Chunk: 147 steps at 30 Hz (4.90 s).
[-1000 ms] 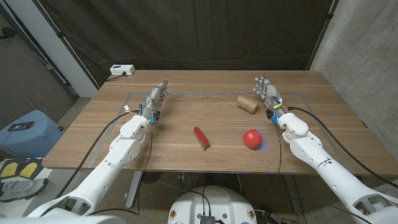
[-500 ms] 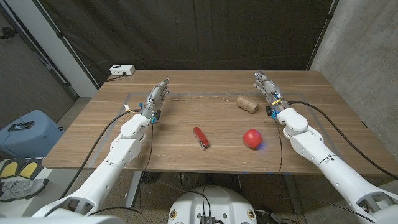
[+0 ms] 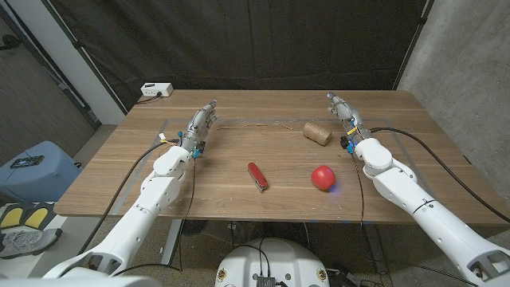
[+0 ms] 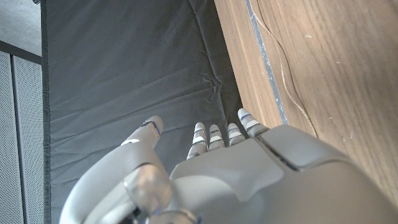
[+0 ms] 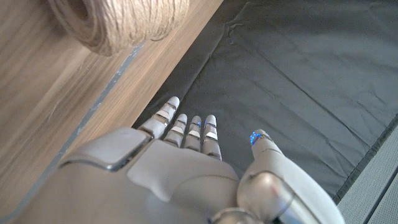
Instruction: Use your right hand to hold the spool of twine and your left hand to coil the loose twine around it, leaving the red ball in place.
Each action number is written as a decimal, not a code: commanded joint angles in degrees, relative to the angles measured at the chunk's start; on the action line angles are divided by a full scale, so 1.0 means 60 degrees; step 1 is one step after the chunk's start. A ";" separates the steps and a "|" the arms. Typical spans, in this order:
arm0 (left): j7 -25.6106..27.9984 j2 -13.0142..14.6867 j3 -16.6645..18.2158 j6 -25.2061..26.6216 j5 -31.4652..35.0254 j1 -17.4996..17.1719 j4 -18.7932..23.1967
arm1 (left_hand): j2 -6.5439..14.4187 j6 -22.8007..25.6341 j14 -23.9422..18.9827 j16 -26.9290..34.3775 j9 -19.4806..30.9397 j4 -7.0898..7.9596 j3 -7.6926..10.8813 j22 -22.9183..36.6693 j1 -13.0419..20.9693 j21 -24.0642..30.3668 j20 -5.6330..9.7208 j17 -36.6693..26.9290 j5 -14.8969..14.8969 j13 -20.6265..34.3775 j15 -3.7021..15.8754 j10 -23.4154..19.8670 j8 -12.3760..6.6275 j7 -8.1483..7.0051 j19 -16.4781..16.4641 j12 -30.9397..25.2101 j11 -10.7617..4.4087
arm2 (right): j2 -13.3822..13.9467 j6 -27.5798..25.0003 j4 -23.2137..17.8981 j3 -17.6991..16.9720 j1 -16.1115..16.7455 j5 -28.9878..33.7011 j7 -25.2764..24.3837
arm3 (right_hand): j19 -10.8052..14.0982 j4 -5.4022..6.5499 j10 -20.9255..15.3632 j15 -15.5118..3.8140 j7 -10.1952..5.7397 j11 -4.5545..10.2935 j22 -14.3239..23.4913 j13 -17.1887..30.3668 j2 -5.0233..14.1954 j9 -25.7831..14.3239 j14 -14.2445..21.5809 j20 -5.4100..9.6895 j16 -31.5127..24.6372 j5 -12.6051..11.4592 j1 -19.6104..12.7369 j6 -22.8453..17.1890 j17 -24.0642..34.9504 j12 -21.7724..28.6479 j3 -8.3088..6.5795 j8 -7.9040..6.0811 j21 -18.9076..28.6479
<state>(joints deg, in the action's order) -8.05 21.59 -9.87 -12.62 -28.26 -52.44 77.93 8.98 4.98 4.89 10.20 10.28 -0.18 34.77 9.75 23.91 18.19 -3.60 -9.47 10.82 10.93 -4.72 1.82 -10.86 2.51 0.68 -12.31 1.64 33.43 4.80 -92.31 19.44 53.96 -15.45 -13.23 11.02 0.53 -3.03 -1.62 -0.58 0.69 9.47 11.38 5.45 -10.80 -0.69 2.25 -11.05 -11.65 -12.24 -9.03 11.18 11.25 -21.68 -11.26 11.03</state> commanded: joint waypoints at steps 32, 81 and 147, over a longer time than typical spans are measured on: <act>-0.0849 -0.0235 0.0239 -0.0214 -0.0245 0.0333 -0.0537 | -0.0058 0.0136 -0.0112 0.0049 0.0018 -0.0486 -0.0078 0.0024 0.0216 -0.0240 0.0104 -0.0047 0.0101 0.0048 0.0085 -0.0145 -0.0009 0.0023 -0.0221 -0.0057 -0.0102 | 0.0717 -0.5928 -0.3208 0.1704 -0.0279 0.3601 -0.2318 | 0.0235 -0.1911 0.0100 0.0663 0.0946 -0.1004 0.0033 0.0119 -0.0504 -0.0074 0.0062 -0.0190 -0.0075 -0.0077 -0.2625 0.0262 -0.0032 0.0122 -0.0741 -0.0103 0.0038; -0.1209 -0.0462 0.0067 -0.0369 -0.0289 0.1277 -0.1820 | 0.0054 0.0182 -0.0144 0.0036 0.0025 -0.0775 -0.0159 0.0038 0.0288 -0.0457 0.0098 -0.0057 0.0166 0.0064 0.0052 -0.0201 0.0014 0.0094 -0.0339 -0.0036 -0.0051 | 0.1567 -1.0817 -0.4477 0.4285 -0.3126 0.5459 0.1392 | 0.0567 -0.1824 0.0520 0.1406 0.1882 -0.1872 0.0092 0.0755 -0.1874 -0.0364 0.0260 -0.0778 -0.0088 -0.0429 -0.4818 0.1270 0.0168 0.0490 -0.1199 -0.0036 0.0024; -0.1889 -0.0791 -0.0315 -0.0572 -0.0440 0.2576 -0.3737 | 0.0149 0.0234 -0.0151 0.0033 0.0031 -0.0936 -0.0276 0.0051 0.0306 -0.0716 0.0128 -0.0067 0.0212 0.0079 0.0053 -0.0214 0.0017 0.0152 -0.0459 -0.0008 -0.0049 | 0.2389 -1.1994 -0.4037 0.6715 -0.5571 0.6285 0.4958 | 0.1004 -0.1380 0.0238 0.1609 0.2051 -0.2097 0.0124 0.2020 -0.2088 -0.0784 0.0790 -0.1162 -0.0473 -0.0508 -0.4410 0.0411 0.0965 0.1500 -0.0939 -0.0305 0.0016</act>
<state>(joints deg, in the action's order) -19.15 16.96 -11.49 -16.25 -30.92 -37.77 56.65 9.43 5.84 4.19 10.20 10.26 -5.61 32.94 9.74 25.43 13.98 -2.45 -9.73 11.92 11.34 -4.20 0.52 -10.86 3.37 -1.64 -12.31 0.92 48.01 -64.98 -116.84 57.71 22.27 21.99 13.63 17.54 -7.58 -2.46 7.78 7.31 -11.60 10.00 23.15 -7.20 -15.32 4.78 -4.70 -14.28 -15.03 -39.35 -7.34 16.65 20.53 -27.72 -13.35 11.20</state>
